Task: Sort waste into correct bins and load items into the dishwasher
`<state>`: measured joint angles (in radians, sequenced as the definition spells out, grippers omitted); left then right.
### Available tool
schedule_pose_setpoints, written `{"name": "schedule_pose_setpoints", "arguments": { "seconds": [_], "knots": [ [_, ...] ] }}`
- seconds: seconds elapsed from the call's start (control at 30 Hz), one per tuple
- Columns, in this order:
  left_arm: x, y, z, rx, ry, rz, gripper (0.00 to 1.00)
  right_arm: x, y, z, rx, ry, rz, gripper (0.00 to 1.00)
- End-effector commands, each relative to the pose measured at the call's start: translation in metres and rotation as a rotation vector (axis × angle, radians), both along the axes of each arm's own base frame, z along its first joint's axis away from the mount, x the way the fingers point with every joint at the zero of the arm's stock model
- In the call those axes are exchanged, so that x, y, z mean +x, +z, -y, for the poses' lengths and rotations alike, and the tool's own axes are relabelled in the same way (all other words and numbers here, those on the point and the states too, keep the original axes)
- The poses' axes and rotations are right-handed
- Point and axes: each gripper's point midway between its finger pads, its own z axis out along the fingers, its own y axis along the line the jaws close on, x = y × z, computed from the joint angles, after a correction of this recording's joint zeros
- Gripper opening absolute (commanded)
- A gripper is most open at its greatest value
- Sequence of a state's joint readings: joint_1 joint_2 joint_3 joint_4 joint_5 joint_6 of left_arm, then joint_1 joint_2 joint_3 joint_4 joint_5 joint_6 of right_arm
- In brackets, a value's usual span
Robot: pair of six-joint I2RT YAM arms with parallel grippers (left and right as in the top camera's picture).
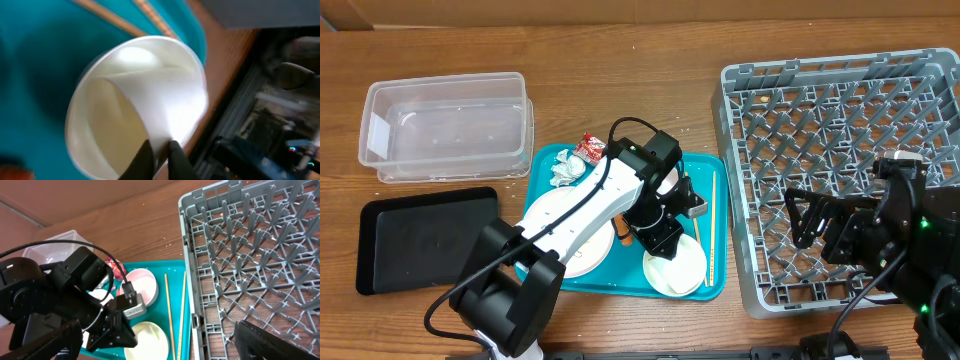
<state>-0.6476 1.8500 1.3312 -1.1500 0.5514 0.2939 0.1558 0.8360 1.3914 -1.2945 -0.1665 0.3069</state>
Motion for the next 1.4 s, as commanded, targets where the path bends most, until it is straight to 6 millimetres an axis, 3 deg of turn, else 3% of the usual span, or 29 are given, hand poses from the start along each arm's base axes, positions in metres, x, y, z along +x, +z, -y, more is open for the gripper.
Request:
{"name": "schedule_pose_setpoints", "arguments": {
  "seconds": [0.0,0.13,0.27,0.43,0.6,0.77,0.87,1.07,1.23,1.37],
  "knots": [
    [-0.002,-0.001,0.003,-0.01,0.01,-0.025,0.04,0.001,0.007,0.004,-0.006,-0.018,0.026,1.0],
    [0.005,0.011,0.005,-0.039,0.074,-0.044,0.04,0.001,0.007,0.004,-0.006,-0.018,0.026,1.0],
    [0.024,0.047,0.004,-0.138,0.141,-0.024,0.04,0.001,0.007,0.004,-0.006,-0.018,0.026,1.0],
    [0.052,0.093,-0.011,-0.191,0.239,0.044,0.04,0.001,0.007,0.004,-0.004,-0.018,0.026,1.0],
    [0.08,0.164,-0.017,-0.434,0.381,0.038,0.04,-0.003,0.01,-0.009,0.044,0.044,0.024,1.0],
    [0.087,0.241,-0.016,-0.844,0.372,-0.052,0.04,-0.006,0.023,-0.04,0.164,0.199,0.035,1.0],
    [0.079,0.281,-0.018,-1.058,0.291,-0.132,0.04,-0.003,0.027,-0.062,0.223,0.329,0.028,1.0],
    [0.076,0.288,-0.019,-1.066,0.297,-0.167,0.04,0.005,0.027,-0.094,0.296,0.566,0.014,0.99],
    [0.068,0.298,-0.021,-1.078,0.278,-0.137,0.04,0.03,0.021,-0.101,0.316,0.583,-0.003,0.95],
    [0.06,0.311,-0.023,-1.102,0.241,-0.079,0.04,0.041,0.028,-0.11,0.353,0.637,0.03,0.96]
  ]
}}
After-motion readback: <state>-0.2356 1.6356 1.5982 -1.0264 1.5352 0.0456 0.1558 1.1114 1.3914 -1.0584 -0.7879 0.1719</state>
